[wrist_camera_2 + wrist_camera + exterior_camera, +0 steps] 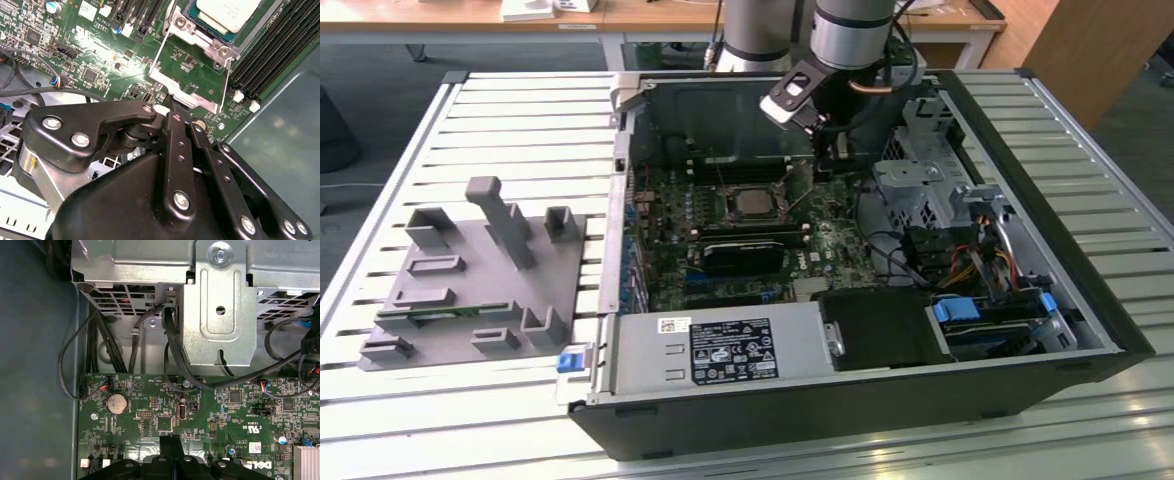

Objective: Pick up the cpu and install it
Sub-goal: 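Close the cpu cover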

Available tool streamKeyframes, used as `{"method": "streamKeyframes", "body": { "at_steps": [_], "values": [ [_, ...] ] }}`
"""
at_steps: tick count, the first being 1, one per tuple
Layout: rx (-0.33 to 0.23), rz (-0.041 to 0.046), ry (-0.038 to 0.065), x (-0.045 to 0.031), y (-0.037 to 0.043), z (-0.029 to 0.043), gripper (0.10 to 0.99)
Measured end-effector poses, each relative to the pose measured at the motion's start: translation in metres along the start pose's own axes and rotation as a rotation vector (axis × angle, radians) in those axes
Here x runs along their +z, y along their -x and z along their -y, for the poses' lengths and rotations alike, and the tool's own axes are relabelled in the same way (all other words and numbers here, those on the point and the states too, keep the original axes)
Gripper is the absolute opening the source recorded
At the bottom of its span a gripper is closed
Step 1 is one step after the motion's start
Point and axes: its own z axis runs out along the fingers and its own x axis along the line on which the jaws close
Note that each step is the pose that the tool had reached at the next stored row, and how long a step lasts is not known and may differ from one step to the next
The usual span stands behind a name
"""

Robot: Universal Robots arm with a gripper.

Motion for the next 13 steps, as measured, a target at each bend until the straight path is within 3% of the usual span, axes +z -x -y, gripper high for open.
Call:
{"method": "streamKeyframes", "body": {
  "at_steps": [13],
  "values": [
    [0.000, 0.0000, 0.000, 0.0004, 0.0000, 0.0042, 0.106]
  ]
}}
